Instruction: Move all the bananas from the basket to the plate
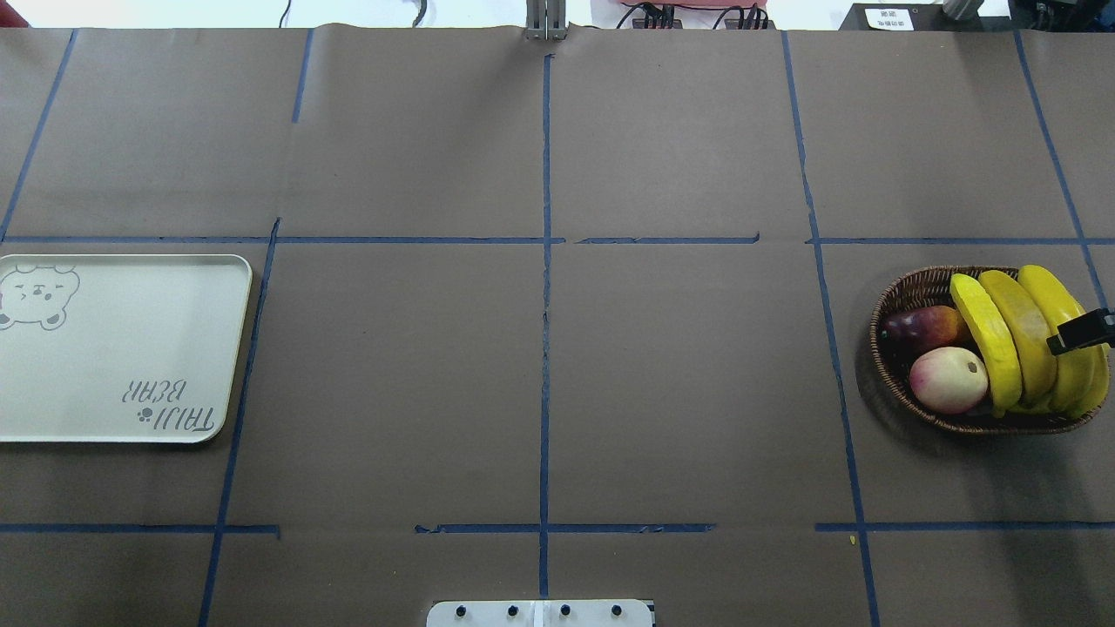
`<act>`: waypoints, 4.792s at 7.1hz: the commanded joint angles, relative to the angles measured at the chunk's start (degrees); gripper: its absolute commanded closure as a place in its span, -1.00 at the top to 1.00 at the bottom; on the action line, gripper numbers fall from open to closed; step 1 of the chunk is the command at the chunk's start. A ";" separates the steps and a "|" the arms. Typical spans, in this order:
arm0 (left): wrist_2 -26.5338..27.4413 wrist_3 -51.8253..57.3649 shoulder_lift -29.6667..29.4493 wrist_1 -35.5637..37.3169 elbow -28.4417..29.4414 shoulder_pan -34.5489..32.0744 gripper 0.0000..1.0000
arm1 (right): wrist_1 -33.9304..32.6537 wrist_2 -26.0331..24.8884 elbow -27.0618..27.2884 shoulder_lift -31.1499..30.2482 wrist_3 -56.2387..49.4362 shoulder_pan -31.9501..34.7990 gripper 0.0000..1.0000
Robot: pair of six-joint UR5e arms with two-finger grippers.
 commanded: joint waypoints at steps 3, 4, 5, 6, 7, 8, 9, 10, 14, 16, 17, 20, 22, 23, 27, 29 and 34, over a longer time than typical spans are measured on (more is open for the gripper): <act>0.00 0.00 -0.03 0.00 0.13 0.01 1.00 | 0.18 -0.03 0.06 -0.27 -0.12 -0.20 0.01; 0.00 0.00 -0.12 0.00 0.13 0.01 1.00 | 0.26 -0.21 -0.03 -0.44 -0.12 -0.20 -0.05; 0.00 0.00 -0.12 0.00 -0.04 0.01 1.00 | 0.26 -0.73 0.06 -0.36 -0.12 -0.20 -0.06; 0.00 0.00 -0.12 0.00 -0.13 0.01 1.00 | 0.35 -0.82 0.14 -0.36 -0.12 -0.11 -0.22; 0.00 0.00 -0.20 0.00 -0.22 0.01 1.00 | 0.35 -0.82 0.41 -0.45 -0.12 -0.11 -0.63; 0.00 -0.09 -0.29 0.00 -0.22 0.01 1.00 | 0.35 -0.82 0.58 -0.36 -0.12 -0.02 -0.91; 0.00 -0.26 -0.55 0.00 -0.31 0.01 1.00 | 0.35 -0.74 1.28 -0.45 -0.12 0.15 -0.99; 0.00 -0.26 -0.64 0.00 -0.22 0.01 1.00 | 0.35 -0.21 1.81 -0.45 -0.12 1.64 -1.00; 0.00 -0.26 -0.73 0.00 -0.22 0.01 1.00 | -0.44 7.38 5.06 -1.69 -7.94 14.61 -1.00; 0.00 -1.40 -1.52 0.00 -0.49 0.19 1.00 | -3.83 12.44 5.24 4.43 -4.55 15.63 -1.00; -0.17 -4.02 -2.39 -0.09 -0.92 0.19 1.00 | -6.30 14.36 4.89 11.00 3.14 13.80 -1.00; -0.26 -31.50 -3.20 -17.74 -5.40 10.59 0.99 | -3.71 13.09 5.59 24.21 31.17 -1.12 -0.99; 0.44 -71.17 -5.72 -46.45 -4.01 27.18 0.98 | 5.06 1.27 5.51 28.80 44.99 -14.19 -1.00; 0.79 -85.72 -12.44 -49.54 -3.39 31.35 0.98 | 6.93 -2.45 5.16 31.26 47.75 -19.65 -1.00; 14.39 -124.28 -28.73 -54.75 -4.18 45.43 0.98 | 7.90 -20.38 4.63 42.07 53.05 -34.89 -0.99; 16.52 -127.00 -31.40 -55.10 -4.35 49.39 0.98 | 11.94 -21.39 3.75 42.44 53.22 -35.79 -0.99; 20.20 -126.91 -34.13 -58.96 -4.35 56.68 0.98 | 13.71 -21.48 3.75 43.15 53.93 -36.75 -0.98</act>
